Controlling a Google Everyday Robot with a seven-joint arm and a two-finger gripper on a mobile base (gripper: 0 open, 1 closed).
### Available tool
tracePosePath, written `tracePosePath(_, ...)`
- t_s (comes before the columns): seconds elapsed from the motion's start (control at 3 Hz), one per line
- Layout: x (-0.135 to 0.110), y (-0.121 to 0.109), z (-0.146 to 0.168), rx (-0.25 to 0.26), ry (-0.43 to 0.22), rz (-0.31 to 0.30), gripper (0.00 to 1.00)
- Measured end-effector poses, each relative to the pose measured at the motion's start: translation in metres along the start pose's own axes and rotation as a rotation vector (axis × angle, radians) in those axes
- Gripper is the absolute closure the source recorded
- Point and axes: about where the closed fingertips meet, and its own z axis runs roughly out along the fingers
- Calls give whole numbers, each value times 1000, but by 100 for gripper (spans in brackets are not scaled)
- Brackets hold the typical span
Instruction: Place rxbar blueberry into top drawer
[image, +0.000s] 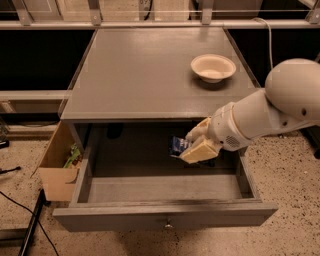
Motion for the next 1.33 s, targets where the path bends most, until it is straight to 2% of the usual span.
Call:
tracePosePath(0.33,14,-2,36,23,-55,-57,100)
tracePosePath(0.67,14,-2,36,23,-55,-57,100)
tracePosePath(1.0,20,3,50,4,-54,-95,100)
tracePosePath(1.33,30,7,85,-22,-68,-145,100)
